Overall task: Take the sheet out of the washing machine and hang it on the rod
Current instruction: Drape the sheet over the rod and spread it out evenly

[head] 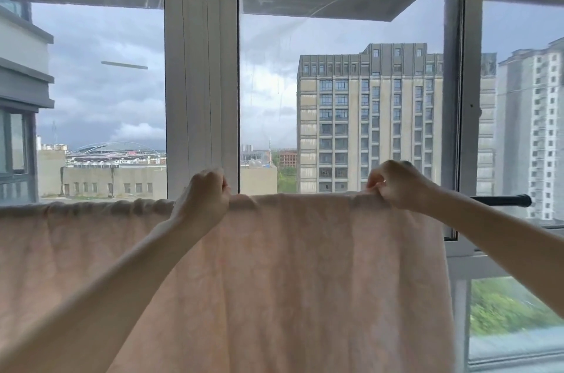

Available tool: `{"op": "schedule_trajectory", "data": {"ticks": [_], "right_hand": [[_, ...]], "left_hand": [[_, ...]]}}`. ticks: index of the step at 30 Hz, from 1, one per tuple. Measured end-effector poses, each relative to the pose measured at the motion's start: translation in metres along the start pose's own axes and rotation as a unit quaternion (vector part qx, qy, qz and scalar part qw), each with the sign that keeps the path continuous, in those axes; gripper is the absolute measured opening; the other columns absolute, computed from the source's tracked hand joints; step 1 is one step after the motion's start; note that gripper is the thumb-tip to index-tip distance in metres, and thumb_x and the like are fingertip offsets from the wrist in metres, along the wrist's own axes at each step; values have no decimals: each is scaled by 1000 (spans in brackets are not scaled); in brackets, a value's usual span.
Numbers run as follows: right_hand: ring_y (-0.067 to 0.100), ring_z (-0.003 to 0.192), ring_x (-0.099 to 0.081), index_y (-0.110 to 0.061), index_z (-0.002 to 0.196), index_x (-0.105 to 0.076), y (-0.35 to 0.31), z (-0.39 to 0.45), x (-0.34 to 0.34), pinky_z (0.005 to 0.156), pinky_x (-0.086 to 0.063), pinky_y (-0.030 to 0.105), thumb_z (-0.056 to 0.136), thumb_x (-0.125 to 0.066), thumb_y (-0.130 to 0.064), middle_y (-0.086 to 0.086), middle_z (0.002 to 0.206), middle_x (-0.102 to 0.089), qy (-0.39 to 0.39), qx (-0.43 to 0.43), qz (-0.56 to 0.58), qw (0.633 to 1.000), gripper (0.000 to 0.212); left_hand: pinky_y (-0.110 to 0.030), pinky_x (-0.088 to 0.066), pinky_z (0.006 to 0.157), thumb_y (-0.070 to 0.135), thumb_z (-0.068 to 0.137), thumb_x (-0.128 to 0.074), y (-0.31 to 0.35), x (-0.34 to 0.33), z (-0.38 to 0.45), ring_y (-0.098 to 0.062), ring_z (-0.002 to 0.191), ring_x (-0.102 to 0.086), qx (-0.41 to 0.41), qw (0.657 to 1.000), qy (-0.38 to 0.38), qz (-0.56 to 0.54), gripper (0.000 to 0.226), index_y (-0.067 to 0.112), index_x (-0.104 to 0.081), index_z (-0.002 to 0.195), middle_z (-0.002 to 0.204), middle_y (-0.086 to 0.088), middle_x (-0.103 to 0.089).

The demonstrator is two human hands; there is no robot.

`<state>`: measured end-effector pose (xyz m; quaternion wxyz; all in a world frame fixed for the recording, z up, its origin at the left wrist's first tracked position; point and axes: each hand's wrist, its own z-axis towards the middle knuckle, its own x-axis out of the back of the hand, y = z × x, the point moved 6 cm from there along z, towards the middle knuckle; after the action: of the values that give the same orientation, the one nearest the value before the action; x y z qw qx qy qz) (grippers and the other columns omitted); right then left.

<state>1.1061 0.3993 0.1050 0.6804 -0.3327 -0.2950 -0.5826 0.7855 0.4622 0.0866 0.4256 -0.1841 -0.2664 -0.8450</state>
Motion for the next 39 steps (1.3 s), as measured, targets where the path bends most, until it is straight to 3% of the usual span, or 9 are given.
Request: {"op": "schedule_trajectory", "data": {"ticks": [4, 7, 11, 17, 21, 24, 27, 33, 39], "right_hand": [[11, 95, -63, -13, 107, -71, -16, 0, -10, 85, -50, 25, 88, -65, -17, 2, 108, -71, -52, 48, 95, 993, 20], [11, 93, -65, -12, 103, -73, -26, 0, -18, 91, -52, 32, 83, -73, -25, 1, 101, -72, -49, 75, 112, 990, 23], [7, 86, -67, -23, 89, -78, -21, -5, -16, 86, -54, 28, 73, -81, -30, -7, 87, -74, -1, 35, 199, 979, 19], [1, 83, -65, -17, 84, -79, -12, -14, -19, 77, -46, 10, 75, -80, -21, -6, 82, -74, 87, -58, 302, 948, 10], [9, 84, -67, -11, 85, -77, 3, -10, 11, 87, -51, 23, 76, -79, -14, 0, 85, -75, 172, -108, 318, 926, 9], [10, 74, -66, -8, 91, -76, 29, -24, 26, 74, -51, 19, 80, -75, -12, -1, 82, -73, 234, -109, 282, 924, 12], [11, 64, -65, -9, 91, -74, 44, -43, 12, 57, -44, 11, 84, -71, -9, 0, 80, -72, 210, -104, 222, 946, 8], [0, 52, -56, -23, 93, -69, 18, -30, -5, 55, -52, 23, 84, -65, -10, -8, 90, -69, 137, -36, 157, 977, 16], [11, 94, -66, -16, 106, -70, -25, -16, -17, 88, -52, 28, 87, -57, -8, -2, 104, -72, 68, 32, 92, 993, 24]], "left_hand": [[-27, -48, 72, 22, 90, -66, 33, -14, -6, -10, 79, -61, -81, 990, -91, -75, 6, 18, -69, 87, 83, 7, -64], [-10, -42, 69, 26, 87, -71, 43, -23, -8, 1, 76, -60, -107, 982, -121, -97, 8, 19, -74, 90, 81, 12, -67], [-11, -43, 57, 35, 78, -78, 35, -15, -4, 2, 58, -58, -72, 984, -100, -127, 17, 19, -74, 73, 58, 16, -63], [-19, -39, 60, 15, 87, -70, 33, -9, -7, -9, 68, -58, -62, 992, -41, -100, 12, 12, -67, 75, 71, 1, -67], [-22, -35, 61, 8, 87, -68, 24, 8, -5, -20, 70, -58, -59, 993, 49, -95, 10, 7, -63, 78, 79, -4, -64], [-25, -36, 59, 4, 86, -68, 1, 18, -5, -19, 65, -55, -85, 994, 54, -40, 13, 9, -60, 76, 76, -3, -60], [-30, -42, 60, 3, 85, -66, -18, 19, -8, -22, 67, -57, -66, 998, 17, 10, 16, 11, -58, 73, 73, 0, -57], [-28, -49, 74, 18, 92, -60, 26, 4, -16, -11, 85, -60, -109, 992, -61, -28, 9, 19, -67, 97, 94, 7, -61], [-32, -50, 79, 31, 93, -62, 60, -27, -18, -8, 84, -59, -141, 984, -85, -71, 17, 20, -71, 102, 96, 10, -65]]}}
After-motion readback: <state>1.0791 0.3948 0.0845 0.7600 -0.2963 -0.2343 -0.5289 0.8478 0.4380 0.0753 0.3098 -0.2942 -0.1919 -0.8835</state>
